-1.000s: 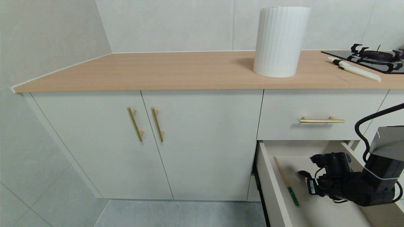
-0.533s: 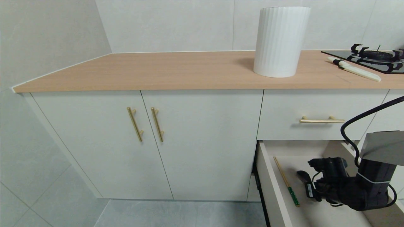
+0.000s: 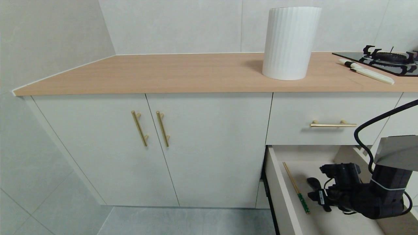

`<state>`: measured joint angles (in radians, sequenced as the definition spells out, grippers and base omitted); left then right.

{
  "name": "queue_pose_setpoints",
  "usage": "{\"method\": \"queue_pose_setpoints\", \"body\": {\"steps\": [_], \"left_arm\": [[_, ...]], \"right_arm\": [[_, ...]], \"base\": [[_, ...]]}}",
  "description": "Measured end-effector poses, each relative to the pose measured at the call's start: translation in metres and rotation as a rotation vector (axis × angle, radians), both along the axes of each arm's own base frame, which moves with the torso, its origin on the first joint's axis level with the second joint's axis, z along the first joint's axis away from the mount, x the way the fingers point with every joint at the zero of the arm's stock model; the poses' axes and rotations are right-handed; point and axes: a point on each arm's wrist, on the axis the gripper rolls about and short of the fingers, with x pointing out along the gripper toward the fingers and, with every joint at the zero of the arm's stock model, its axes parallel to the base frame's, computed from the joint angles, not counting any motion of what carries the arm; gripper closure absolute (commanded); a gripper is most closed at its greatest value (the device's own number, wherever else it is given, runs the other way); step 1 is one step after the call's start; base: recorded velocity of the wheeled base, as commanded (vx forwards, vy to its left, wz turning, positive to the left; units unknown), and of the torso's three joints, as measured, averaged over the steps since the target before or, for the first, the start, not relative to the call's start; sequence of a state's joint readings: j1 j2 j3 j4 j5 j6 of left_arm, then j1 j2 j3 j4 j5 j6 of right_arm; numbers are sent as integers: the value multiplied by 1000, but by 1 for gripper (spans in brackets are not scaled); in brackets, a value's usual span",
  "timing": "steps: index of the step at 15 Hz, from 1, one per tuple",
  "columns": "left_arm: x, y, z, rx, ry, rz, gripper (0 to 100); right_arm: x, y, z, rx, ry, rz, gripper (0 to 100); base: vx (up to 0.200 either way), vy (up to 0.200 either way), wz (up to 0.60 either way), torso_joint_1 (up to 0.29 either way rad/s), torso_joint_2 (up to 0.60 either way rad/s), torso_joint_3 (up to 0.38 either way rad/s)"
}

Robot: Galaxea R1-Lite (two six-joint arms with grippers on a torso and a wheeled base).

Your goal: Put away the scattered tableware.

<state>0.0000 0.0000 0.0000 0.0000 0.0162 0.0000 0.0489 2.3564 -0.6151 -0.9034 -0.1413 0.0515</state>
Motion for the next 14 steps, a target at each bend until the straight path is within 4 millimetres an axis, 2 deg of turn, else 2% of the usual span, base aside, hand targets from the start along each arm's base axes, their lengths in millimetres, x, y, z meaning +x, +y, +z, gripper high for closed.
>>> {"method": "queue_pose_setpoints", "body": {"steps": [2,6,10,11,14], "left_arm": [[0,0,0,0,0,0,0],[0,0,0,0,0,0,0],[0,0,0,8,0,0,0],[0,0,0,6,0,0,0],[0,0,0,0,0,0,0]], "right_arm": [[-6,0,15,3,-31,-1,0],[-36,0,87,12,-173,9,0],[-94,4,147,16,-133,43,0],[-109,5,157,19,-110,57,0],[-155,10,176,21,6,122,0]], "base": [[0,0,0,0,0,0],[0,0,0,0,0,0],[0,0,0,0,0,0],[0,0,0,0,0,0],[-200,0,0,6,5,10]]}}
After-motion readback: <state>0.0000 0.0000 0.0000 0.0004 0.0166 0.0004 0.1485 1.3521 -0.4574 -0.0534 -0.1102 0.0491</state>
